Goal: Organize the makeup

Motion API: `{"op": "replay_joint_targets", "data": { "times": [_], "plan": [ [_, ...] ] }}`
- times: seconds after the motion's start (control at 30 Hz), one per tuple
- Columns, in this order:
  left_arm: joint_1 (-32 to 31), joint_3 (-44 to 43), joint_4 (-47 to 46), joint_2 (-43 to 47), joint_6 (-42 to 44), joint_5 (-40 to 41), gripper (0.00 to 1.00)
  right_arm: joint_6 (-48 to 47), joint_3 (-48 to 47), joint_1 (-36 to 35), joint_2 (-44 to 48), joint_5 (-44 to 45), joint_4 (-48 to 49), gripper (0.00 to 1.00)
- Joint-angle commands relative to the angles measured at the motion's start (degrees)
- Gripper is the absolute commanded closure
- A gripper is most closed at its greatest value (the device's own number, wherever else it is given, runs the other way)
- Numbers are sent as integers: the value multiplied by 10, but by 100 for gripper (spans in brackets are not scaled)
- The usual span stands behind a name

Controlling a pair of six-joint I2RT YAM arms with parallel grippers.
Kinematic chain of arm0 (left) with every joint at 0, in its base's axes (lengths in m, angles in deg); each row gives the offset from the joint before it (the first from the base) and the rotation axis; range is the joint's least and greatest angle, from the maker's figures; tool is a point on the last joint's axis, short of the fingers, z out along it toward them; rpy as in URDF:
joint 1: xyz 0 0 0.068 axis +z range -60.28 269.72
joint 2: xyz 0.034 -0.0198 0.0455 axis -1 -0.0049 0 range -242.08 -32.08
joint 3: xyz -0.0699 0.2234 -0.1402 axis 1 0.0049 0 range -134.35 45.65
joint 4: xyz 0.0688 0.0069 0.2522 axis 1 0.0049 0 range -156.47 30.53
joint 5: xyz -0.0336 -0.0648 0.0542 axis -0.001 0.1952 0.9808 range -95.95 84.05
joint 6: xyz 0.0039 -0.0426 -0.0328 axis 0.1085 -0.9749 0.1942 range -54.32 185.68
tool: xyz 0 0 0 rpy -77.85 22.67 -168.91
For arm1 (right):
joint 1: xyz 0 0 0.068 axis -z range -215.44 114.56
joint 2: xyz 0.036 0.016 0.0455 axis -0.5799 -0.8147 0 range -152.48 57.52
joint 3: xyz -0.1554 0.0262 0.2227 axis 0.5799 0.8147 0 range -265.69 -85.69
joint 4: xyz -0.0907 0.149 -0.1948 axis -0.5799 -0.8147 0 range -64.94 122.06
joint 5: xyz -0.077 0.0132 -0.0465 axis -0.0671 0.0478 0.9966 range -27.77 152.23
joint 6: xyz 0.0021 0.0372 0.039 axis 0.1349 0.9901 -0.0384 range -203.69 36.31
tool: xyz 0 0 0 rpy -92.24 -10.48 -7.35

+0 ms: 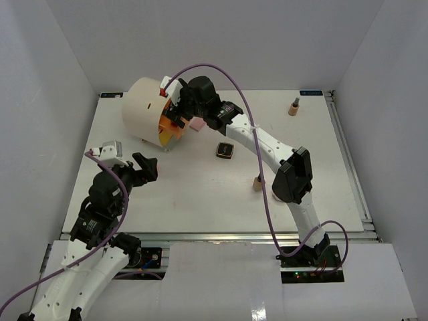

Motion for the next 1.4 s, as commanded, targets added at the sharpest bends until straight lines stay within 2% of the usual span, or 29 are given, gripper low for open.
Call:
{"op": "replay_joint_targets", "data": {
  "times": [0.0, 0.1, 0.23, 0.33, 0.4, 0.47, 0.57, 0.67, 0.83, 0.97, 1.17, 1.37],
  "plan": [
    [3, 6, -15, 2, 5, -9, 2, 12, 0, -2, 54, -5, 27, 13],
    [3, 6, -25, -6, 17, -47, 2, 30, -10, -1, 73, -33, 9, 13],
    [3, -11, -42, -43, 37, -119, 4, 43, -17, 11, 116, -119, -35, 13],
    [3, -46, -52, -100, 52, -182, 16, 54, 21, 47, 162, -256, -62, 16],
    [3, -80, -53, -166, 67, -241, 31, 76, 99, 88, 208, -411, -55, 26],
    [3, -120, -53, -203, 77, -287, 39, 87, 182, 140, 249, -483, -36, 41],
    [2, -190, -52, -301, 87, -336, 60, 66, 320, 179, 318, -488, -4, 54],
    [-2, -261, -46, -386, 87, -347, 69, 82, 493, 233, 405, -482, 62, 63],
    [-33, -361, -18, -495, 102, -291, 77, 105, 669, 296, 502, -480, 131, 82],
    [-72, -438, 11, -579, 129, -211, 77, 144, 749, 332, 549, -475, 219, 82],
    [-122, -530, 42, -692, 178, -100, 77, 152, 777, 367, 544, -486, 237, 82],
    [-125, -573, 53, -762, 242, -13, 76, 150, 791, 378, 542, -499, 250, 79]
  ]
}}
